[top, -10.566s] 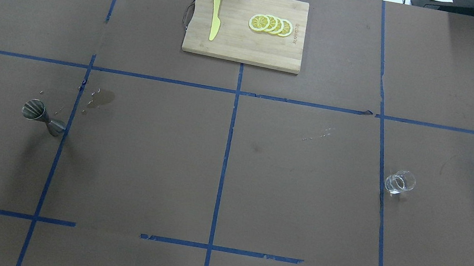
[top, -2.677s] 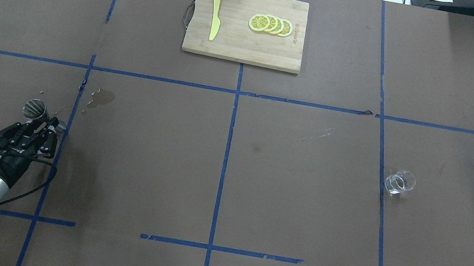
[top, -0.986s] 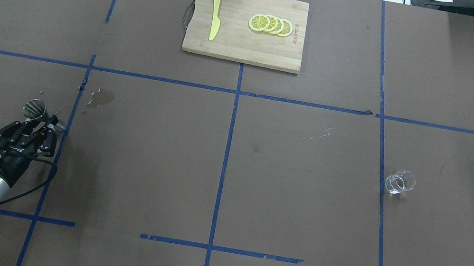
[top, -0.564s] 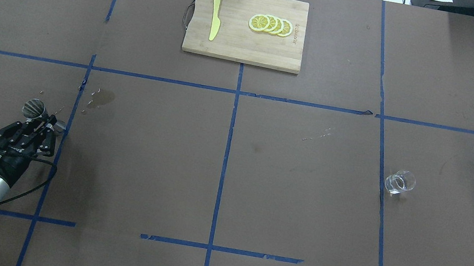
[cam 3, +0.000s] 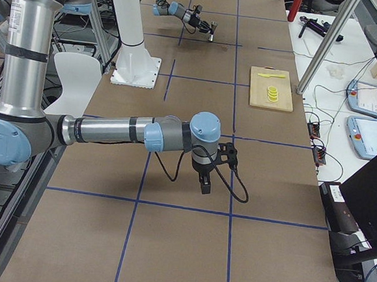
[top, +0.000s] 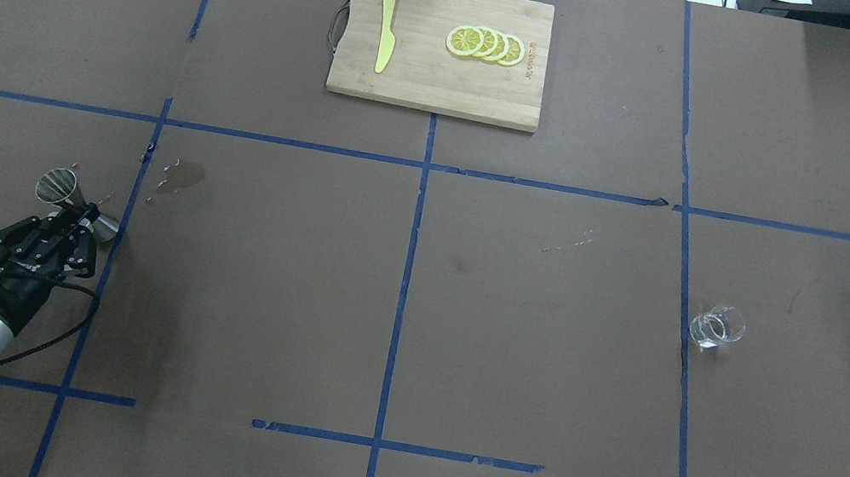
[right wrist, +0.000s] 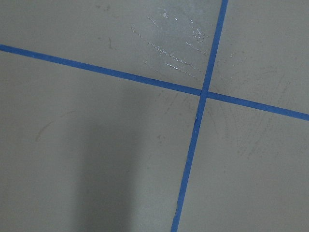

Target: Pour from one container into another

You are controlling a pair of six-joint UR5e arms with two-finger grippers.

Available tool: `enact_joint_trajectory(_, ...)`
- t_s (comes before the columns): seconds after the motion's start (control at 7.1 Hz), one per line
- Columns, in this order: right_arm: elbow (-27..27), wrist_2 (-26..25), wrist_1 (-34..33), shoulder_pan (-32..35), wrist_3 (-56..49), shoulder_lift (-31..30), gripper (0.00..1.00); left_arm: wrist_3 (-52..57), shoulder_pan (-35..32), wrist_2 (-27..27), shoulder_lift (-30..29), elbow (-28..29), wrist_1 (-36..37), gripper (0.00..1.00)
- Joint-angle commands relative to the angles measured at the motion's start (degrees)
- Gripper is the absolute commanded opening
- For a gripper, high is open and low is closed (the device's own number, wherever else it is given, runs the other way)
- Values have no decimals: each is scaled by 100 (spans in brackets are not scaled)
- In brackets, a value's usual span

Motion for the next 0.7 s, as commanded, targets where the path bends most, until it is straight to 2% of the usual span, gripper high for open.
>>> enact_joint_trajectory(0.0,1,0,0,3,0,-1,100,1295,-4,-3,-17,-10,-814,0)
enact_joint_trajectory(0.28,1,0,0,3,0,-2,100,2531,14,-247,-35,-54,-2146,0)
enact_joint_trajectory(0.56,1,0,0,30,0,-2,100,3218,14,-451,-27,-37,-2460,0)
